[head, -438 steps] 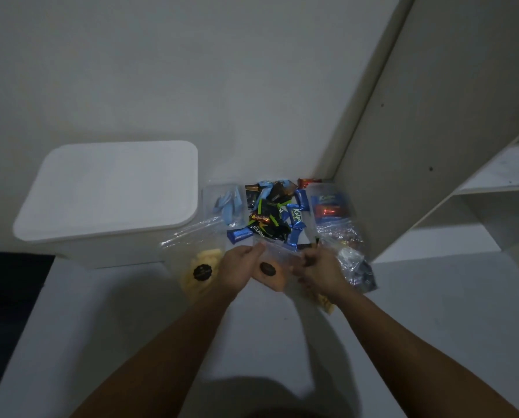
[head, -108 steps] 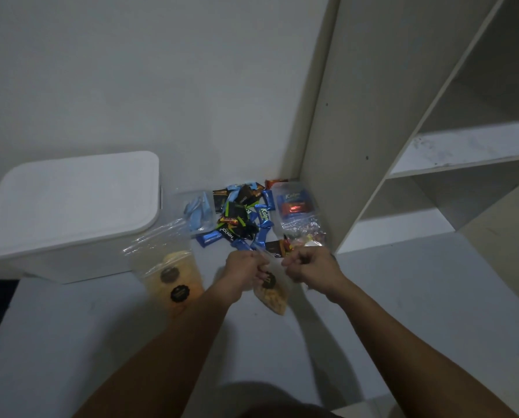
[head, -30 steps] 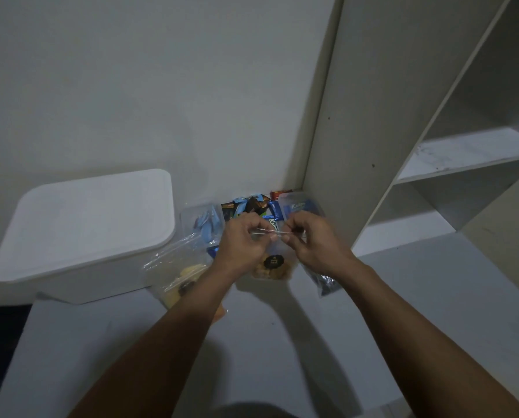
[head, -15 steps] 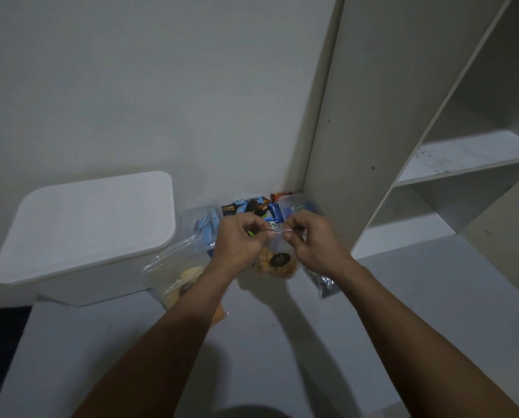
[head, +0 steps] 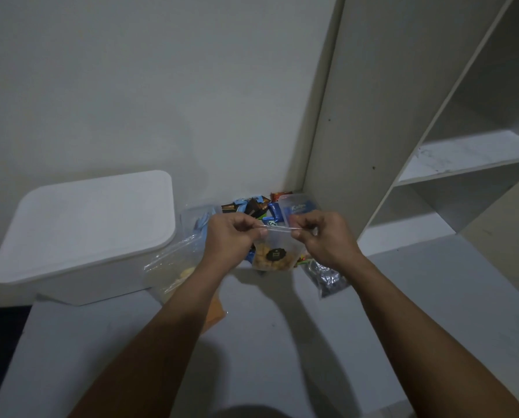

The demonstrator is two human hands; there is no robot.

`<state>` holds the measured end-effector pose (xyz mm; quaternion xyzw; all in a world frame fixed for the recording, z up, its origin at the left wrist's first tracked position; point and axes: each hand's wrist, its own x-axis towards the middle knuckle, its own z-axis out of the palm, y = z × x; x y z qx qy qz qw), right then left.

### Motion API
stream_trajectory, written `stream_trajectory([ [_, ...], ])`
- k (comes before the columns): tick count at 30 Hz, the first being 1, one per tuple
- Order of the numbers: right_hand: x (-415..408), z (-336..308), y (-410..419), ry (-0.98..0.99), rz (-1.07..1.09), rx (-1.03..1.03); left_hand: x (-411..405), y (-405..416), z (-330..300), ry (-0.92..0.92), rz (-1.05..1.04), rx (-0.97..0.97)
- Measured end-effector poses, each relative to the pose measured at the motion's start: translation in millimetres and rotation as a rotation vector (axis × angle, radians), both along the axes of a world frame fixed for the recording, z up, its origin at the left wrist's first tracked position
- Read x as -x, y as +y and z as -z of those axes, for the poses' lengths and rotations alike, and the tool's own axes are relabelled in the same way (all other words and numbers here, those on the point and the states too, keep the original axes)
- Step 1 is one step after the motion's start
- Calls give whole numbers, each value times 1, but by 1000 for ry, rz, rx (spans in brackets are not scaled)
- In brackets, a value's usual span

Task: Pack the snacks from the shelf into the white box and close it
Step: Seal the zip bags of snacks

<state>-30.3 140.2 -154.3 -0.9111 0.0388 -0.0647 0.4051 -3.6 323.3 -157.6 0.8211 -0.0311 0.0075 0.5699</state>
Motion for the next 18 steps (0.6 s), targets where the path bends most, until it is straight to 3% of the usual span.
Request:
stream_trajectory([
  [4,1,-3,-2,23,-2,-123,-1,6,1,1,-1,11],
  [18,-1,0,-8,80,-49,-162,3,22,2,72,11,0],
])
